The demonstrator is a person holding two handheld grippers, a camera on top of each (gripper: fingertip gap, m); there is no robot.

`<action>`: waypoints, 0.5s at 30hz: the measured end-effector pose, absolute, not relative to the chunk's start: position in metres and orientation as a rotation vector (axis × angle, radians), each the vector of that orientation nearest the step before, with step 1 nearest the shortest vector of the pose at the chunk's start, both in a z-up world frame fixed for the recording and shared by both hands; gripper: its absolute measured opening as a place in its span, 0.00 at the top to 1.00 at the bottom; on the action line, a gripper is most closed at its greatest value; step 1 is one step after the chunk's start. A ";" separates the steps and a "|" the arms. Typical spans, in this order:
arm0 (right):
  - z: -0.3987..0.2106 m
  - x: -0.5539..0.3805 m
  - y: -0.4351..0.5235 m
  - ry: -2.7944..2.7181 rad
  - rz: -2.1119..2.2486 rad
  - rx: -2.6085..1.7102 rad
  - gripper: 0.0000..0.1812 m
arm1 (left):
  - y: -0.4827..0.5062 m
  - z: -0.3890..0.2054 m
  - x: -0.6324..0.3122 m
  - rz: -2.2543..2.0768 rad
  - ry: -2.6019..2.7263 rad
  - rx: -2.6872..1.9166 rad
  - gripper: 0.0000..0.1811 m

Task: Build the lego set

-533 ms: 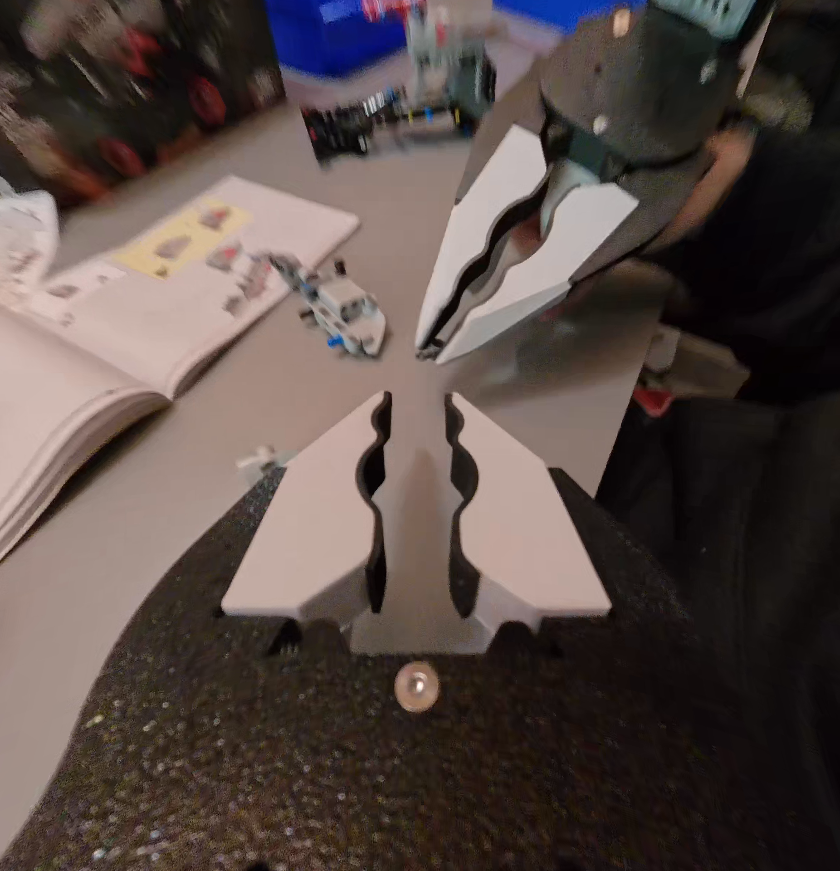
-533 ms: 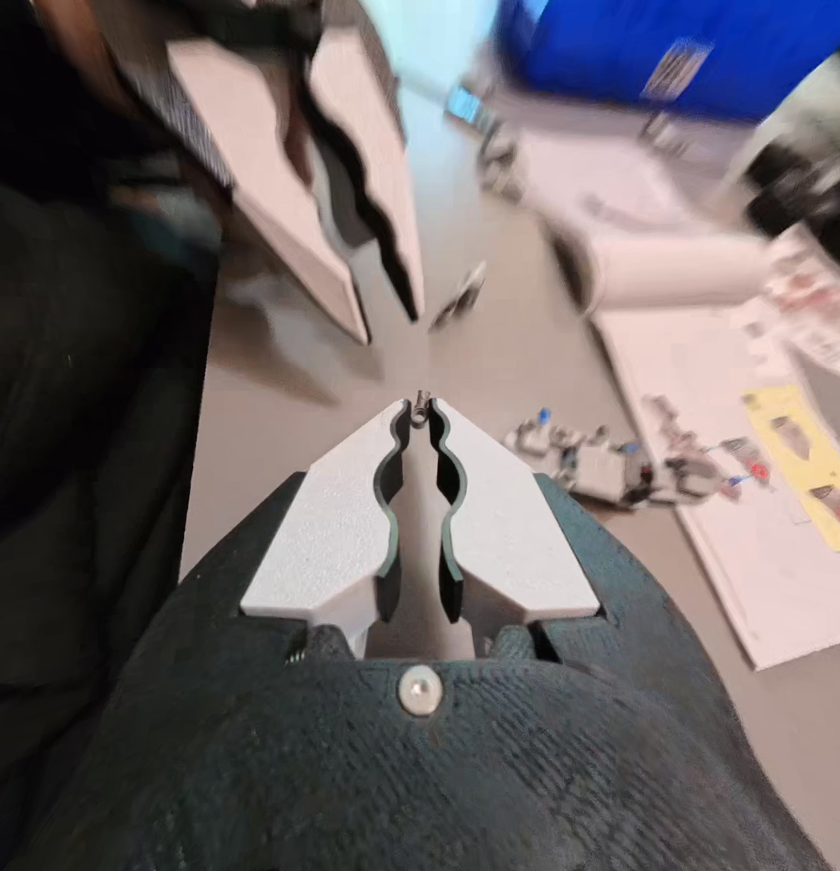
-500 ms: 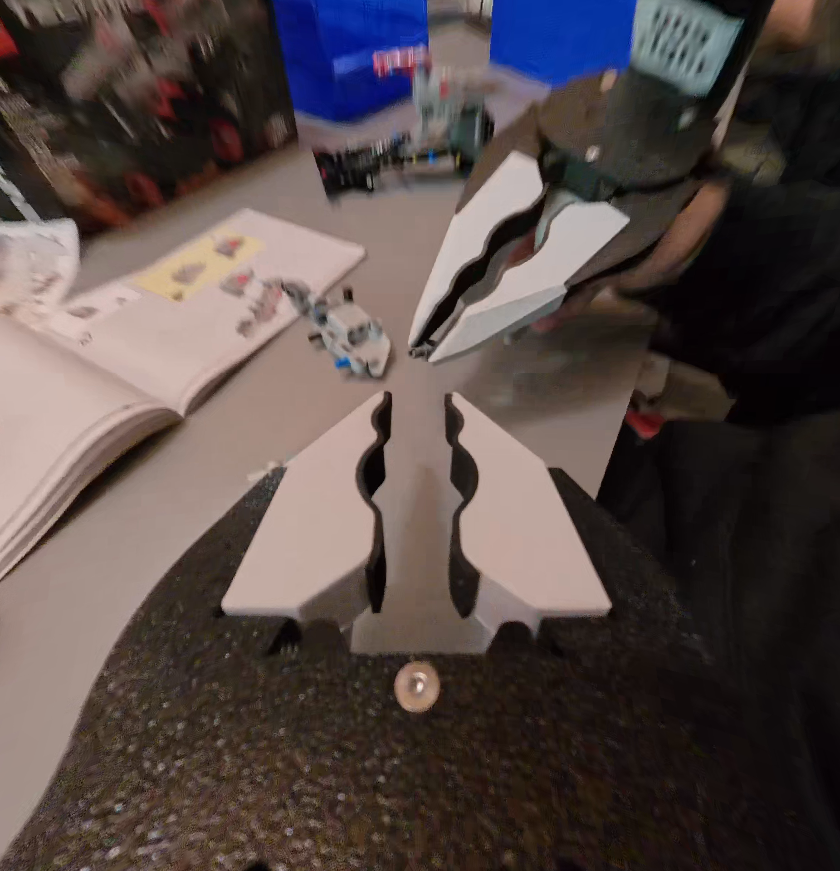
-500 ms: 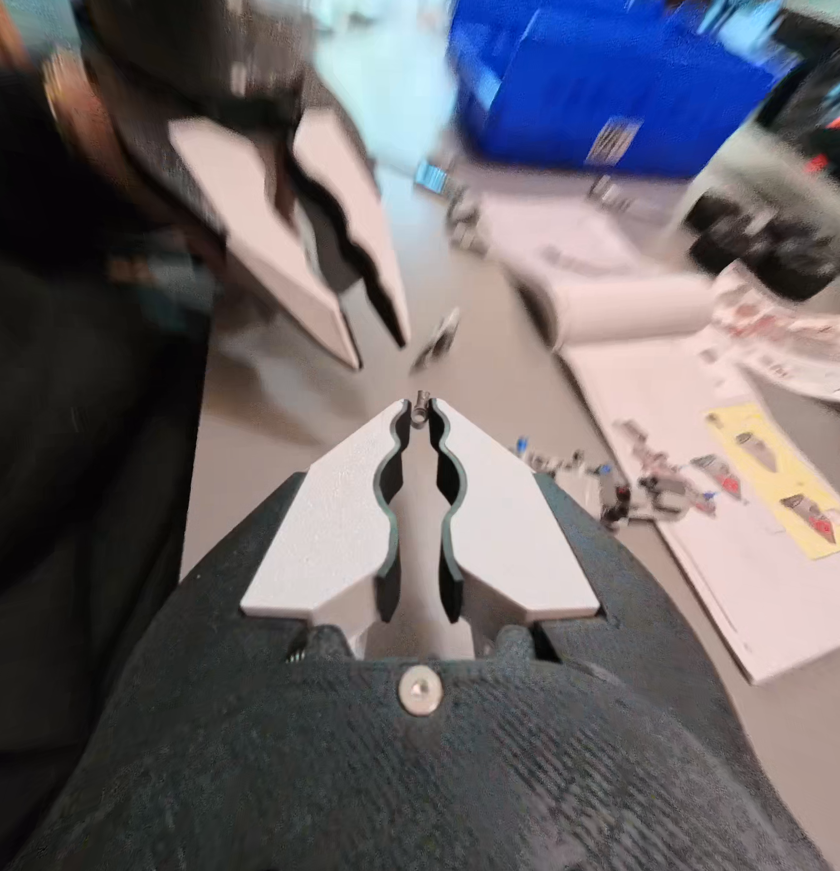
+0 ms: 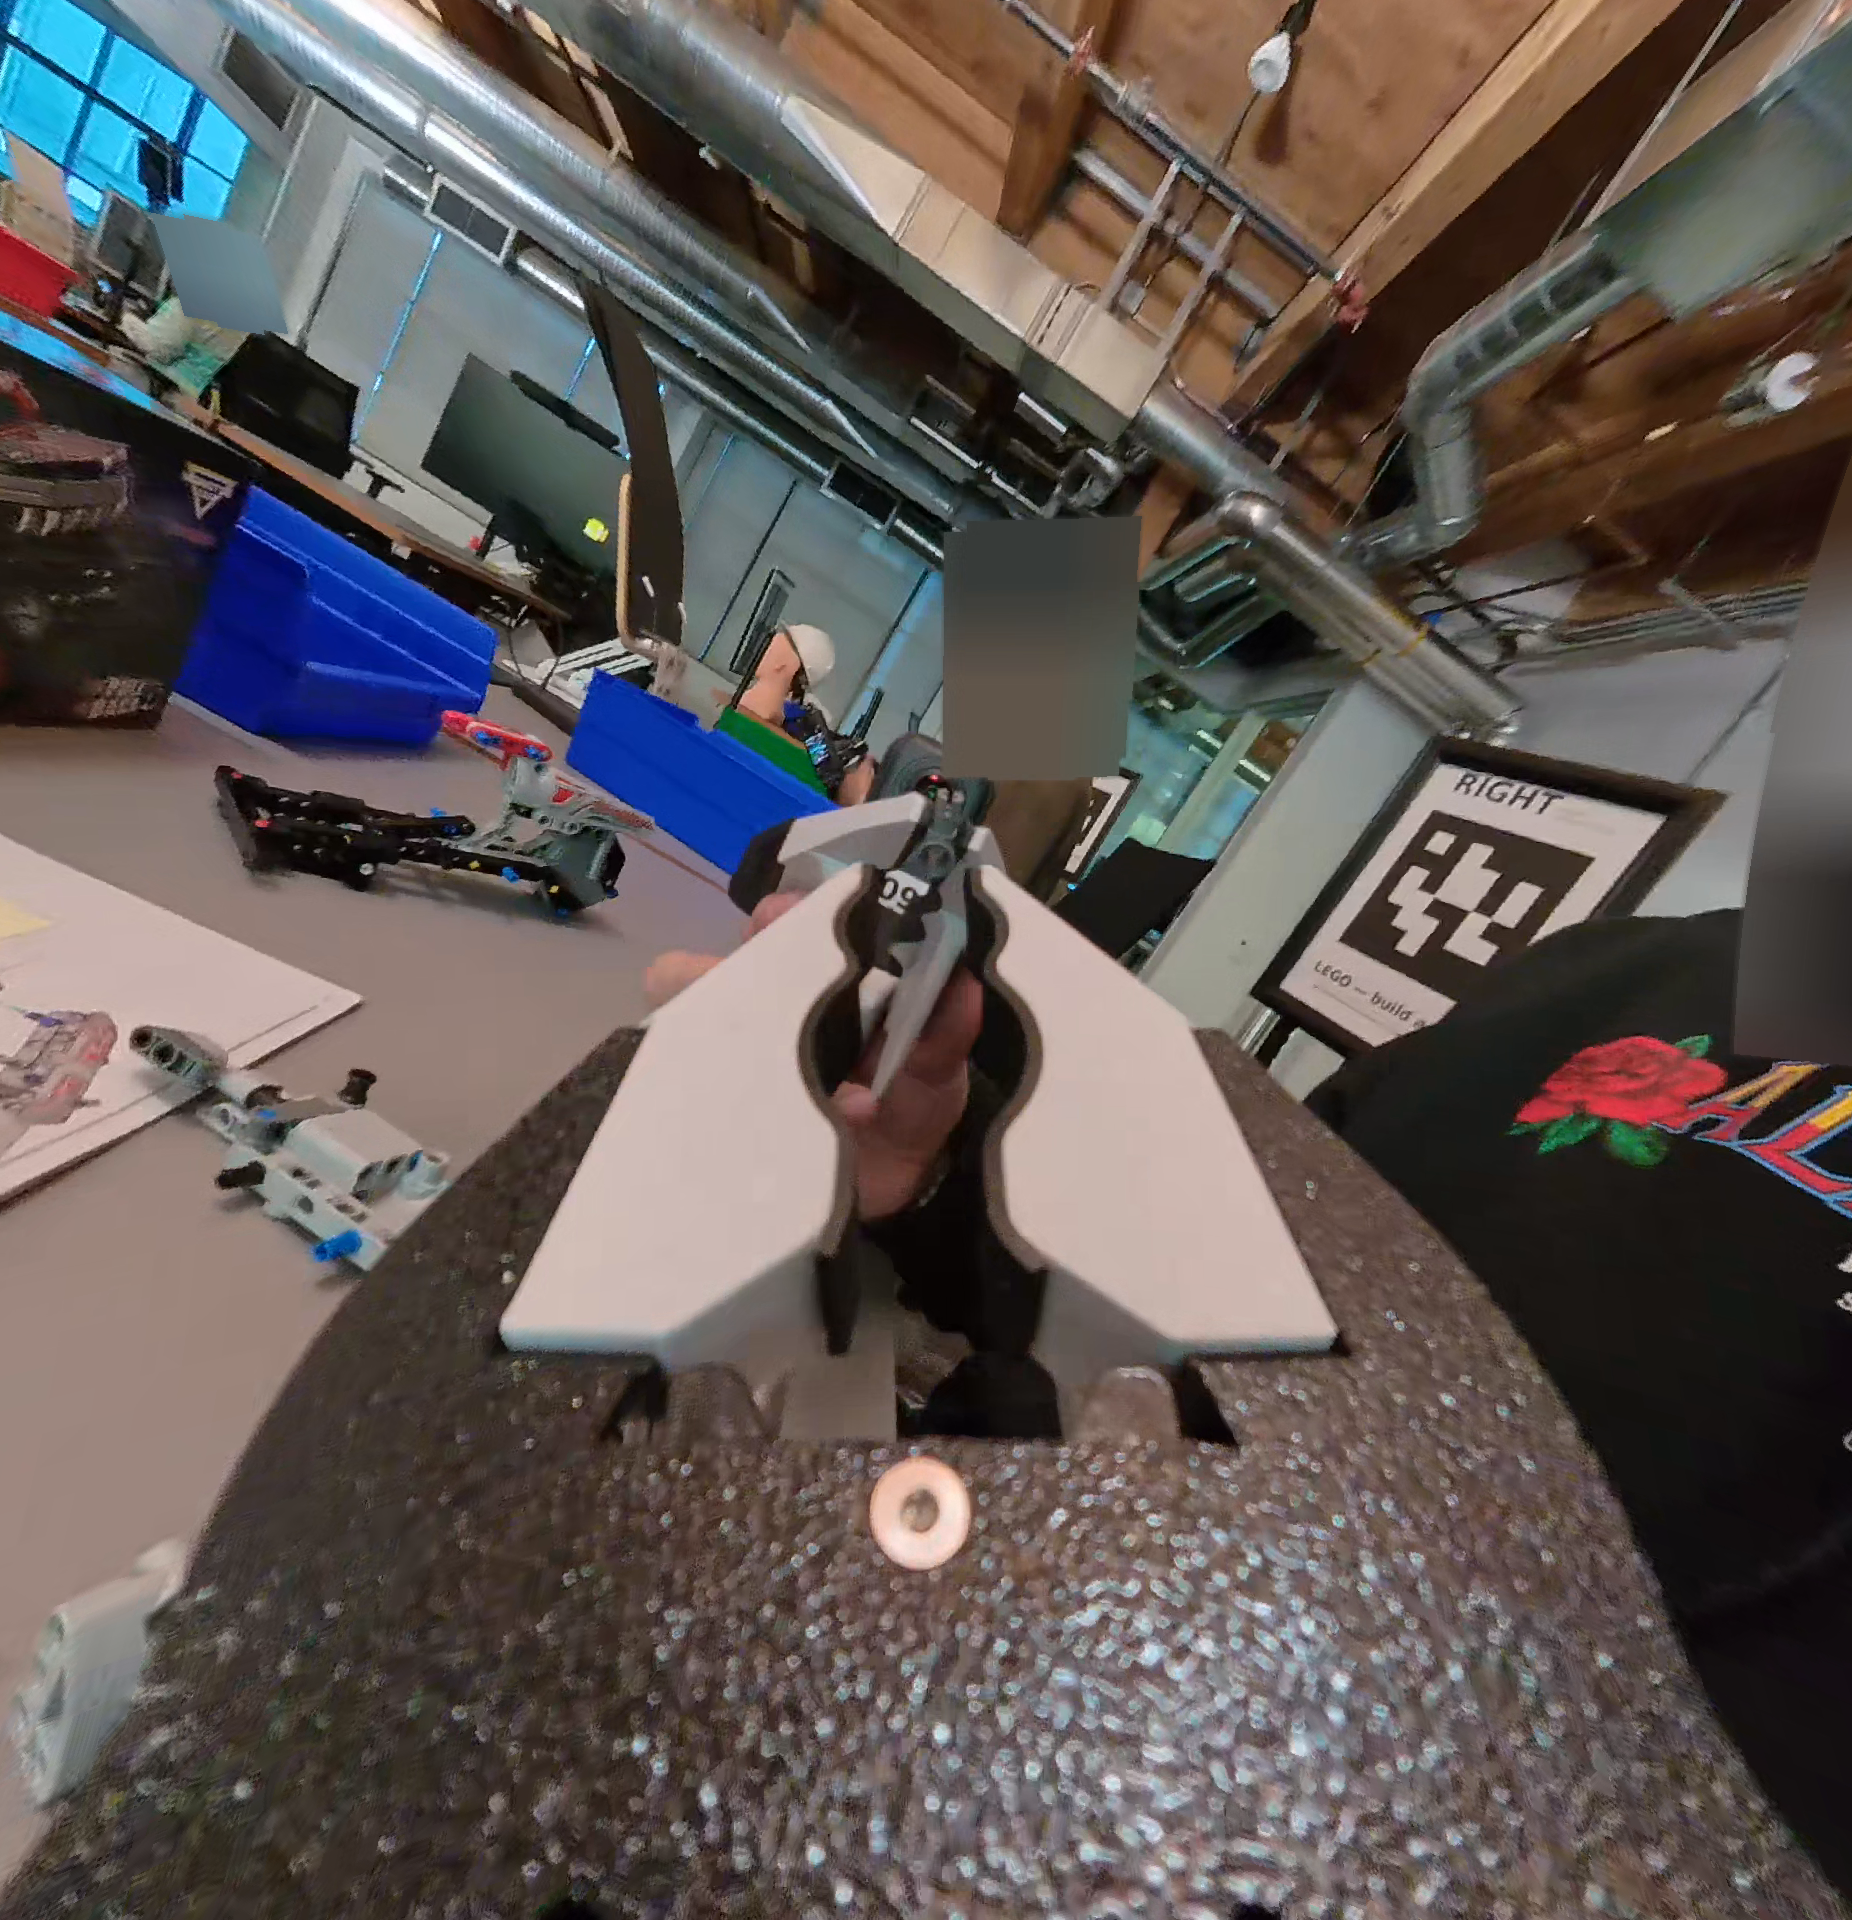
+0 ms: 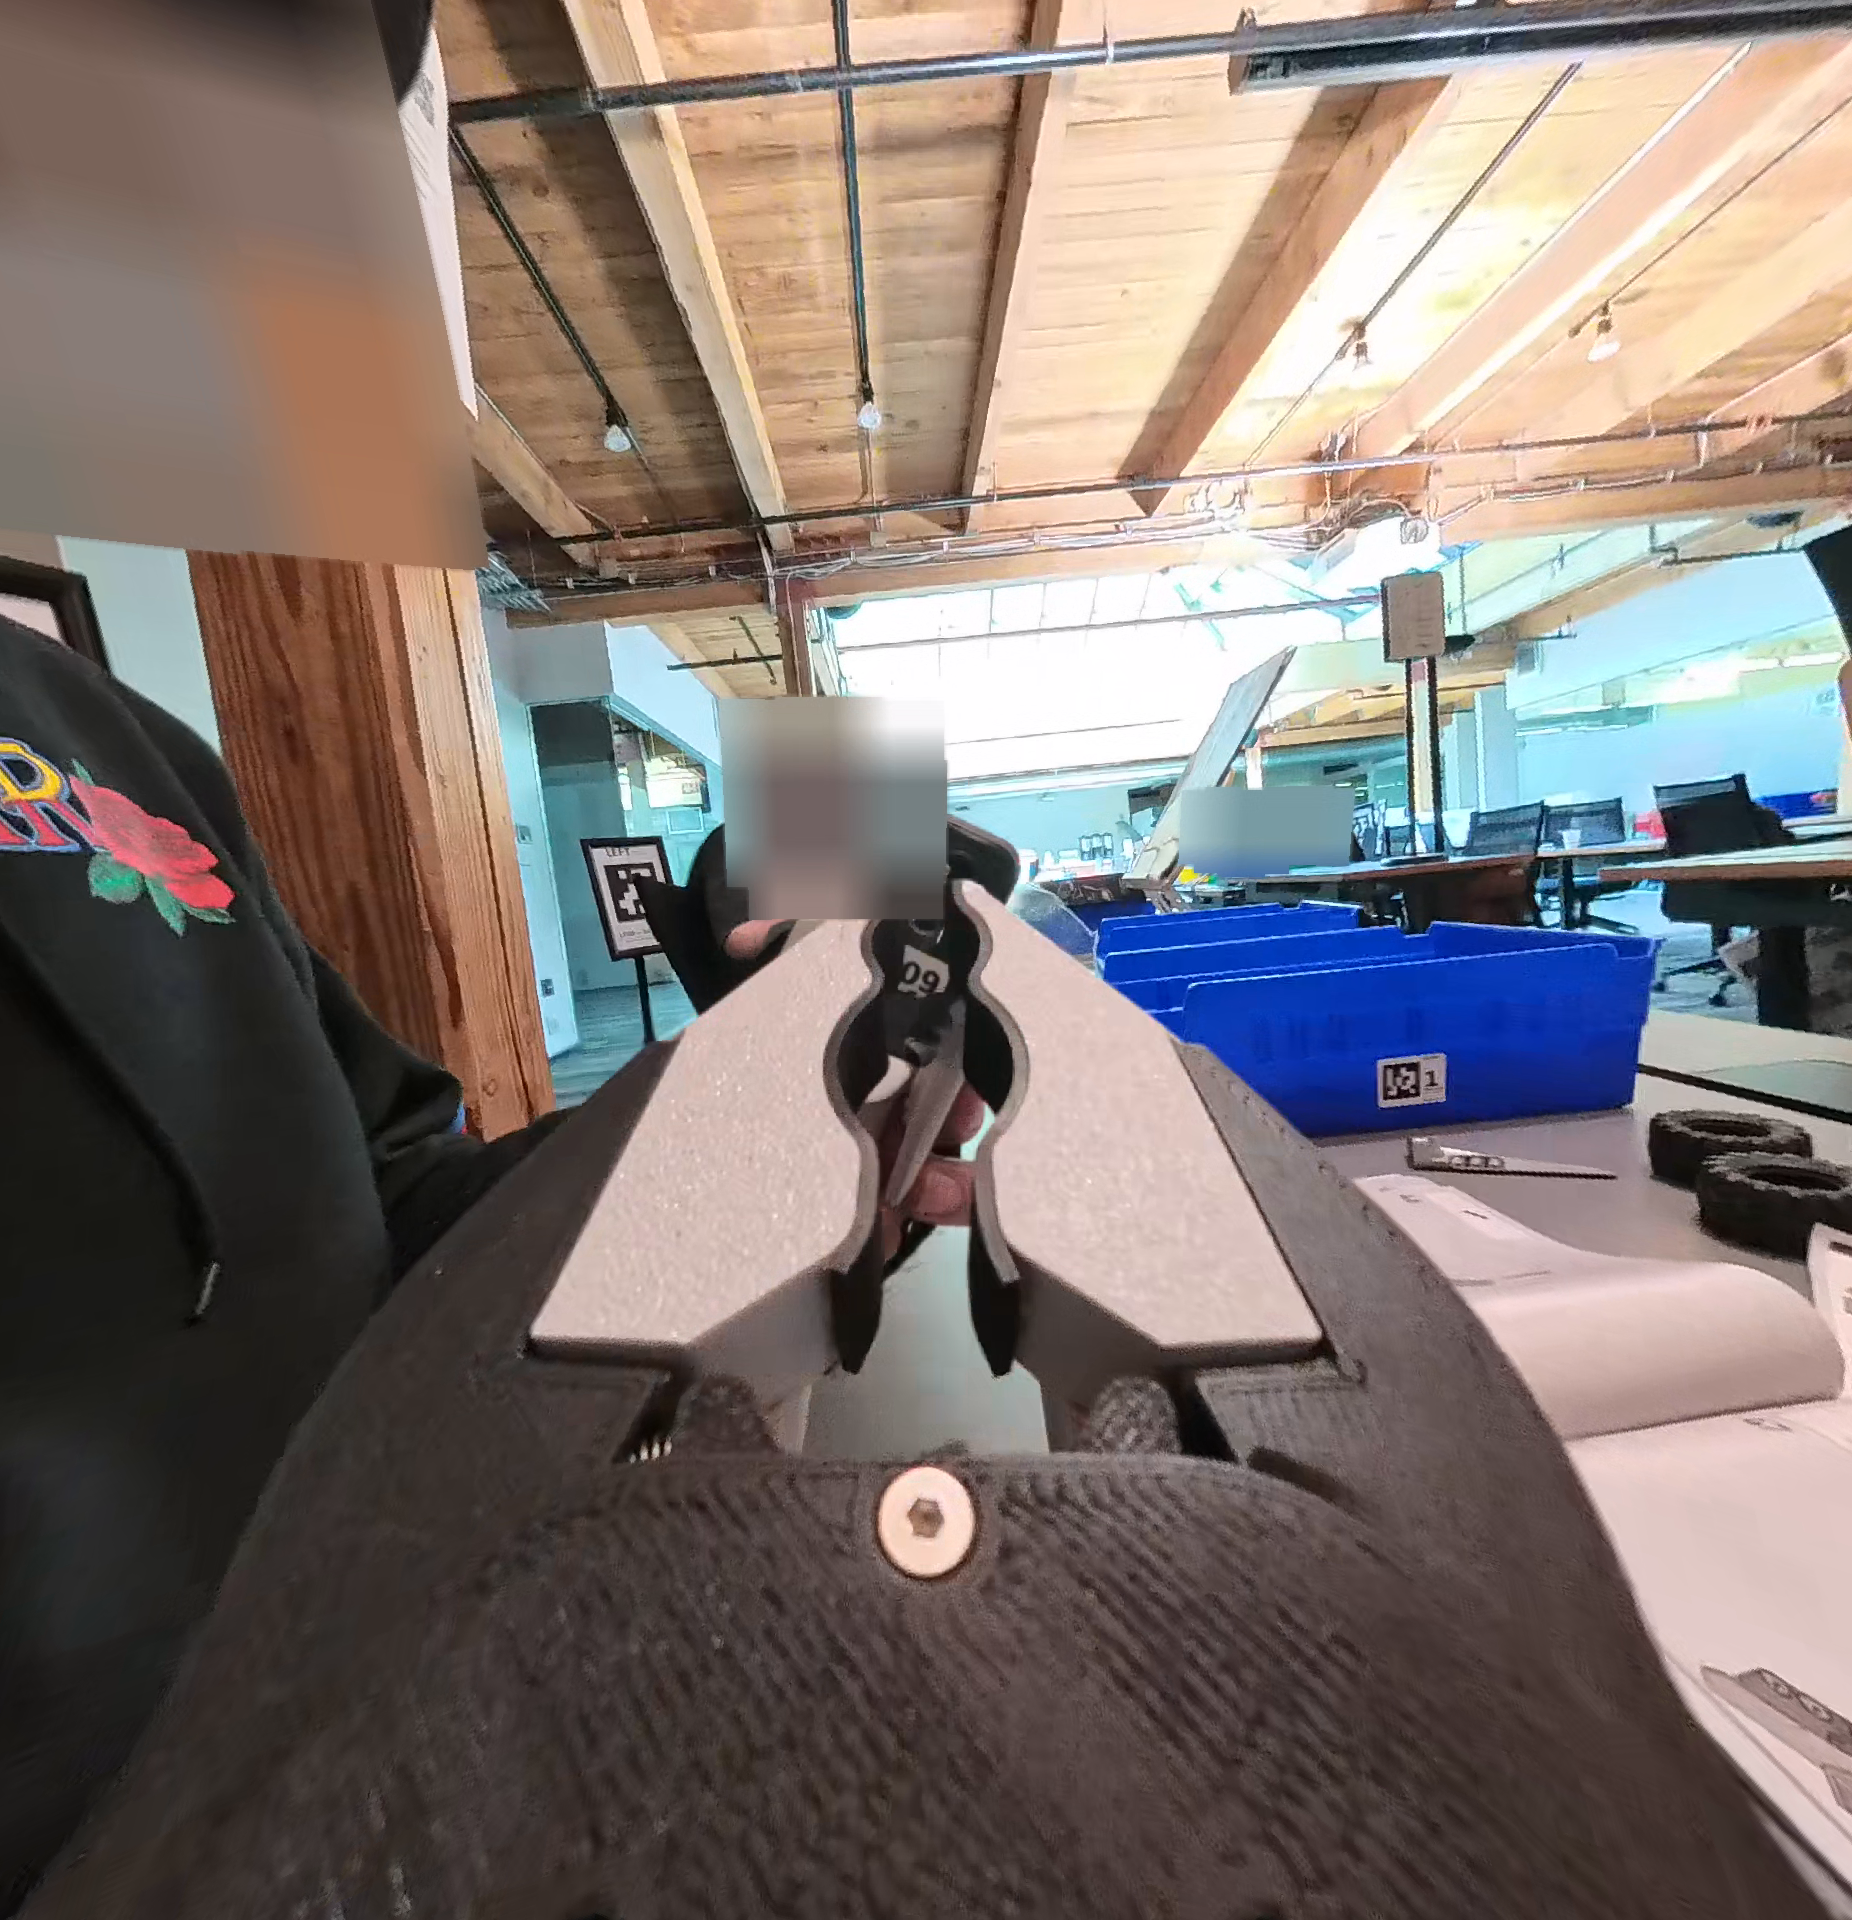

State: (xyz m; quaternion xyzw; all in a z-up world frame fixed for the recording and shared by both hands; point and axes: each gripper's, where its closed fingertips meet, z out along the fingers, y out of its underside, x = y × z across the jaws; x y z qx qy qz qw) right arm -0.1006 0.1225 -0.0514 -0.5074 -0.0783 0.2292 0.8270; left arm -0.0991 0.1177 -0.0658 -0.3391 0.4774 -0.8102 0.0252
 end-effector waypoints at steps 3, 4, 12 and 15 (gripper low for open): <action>-0.054 -0.100 0.125 -0.176 0.434 -1.083 0.97 | 0.121 -0.073 -0.098 -2.499 1.483 -1.063 0.93; -0.053 -0.099 0.126 -0.160 0.444 -1.082 0.97 | 0.122 -0.073 -0.098 -2.500 1.483 -1.056 0.94; -0.053 -0.107 0.123 -0.189 0.473 -1.034 0.97 | 0.116 -0.063 -0.105 -2.736 1.417 -1.000 0.95; -0.052 -0.111 0.121 -0.264 0.415 -1.040 0.97 | 0.112 -0.062 -0.109 -2.886 1.389 -1.008 0.95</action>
